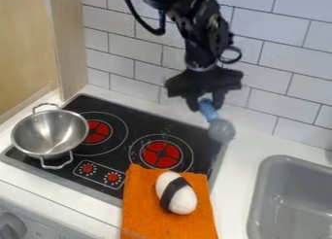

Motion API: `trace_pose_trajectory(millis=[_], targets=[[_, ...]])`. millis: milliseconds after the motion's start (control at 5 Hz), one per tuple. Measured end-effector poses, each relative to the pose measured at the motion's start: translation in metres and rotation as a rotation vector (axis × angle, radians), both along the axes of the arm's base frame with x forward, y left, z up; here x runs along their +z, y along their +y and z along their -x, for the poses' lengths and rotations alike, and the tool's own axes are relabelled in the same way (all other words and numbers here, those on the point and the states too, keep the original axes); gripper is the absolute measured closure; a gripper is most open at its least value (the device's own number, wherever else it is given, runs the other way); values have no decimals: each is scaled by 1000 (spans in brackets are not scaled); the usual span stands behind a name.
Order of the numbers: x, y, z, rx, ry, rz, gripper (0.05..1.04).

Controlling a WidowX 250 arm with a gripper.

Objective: Move the blue spoon beside the silver pot

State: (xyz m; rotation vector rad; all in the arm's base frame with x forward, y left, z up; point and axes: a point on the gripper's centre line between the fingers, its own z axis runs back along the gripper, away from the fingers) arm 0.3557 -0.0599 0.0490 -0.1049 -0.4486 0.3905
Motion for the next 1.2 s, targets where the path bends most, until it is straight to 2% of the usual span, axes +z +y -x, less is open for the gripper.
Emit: trace_pose_trajectory(millis=[400, 800, 1000, 1200], targets=[[30, 23, 29, -38, -17, -5, 690], [51, 60, 65, 2, -24, -20, 690], [50, 84, 75, 45, -13, -28, 690], [47, 92, 76, 62, 1, -29, 691]])
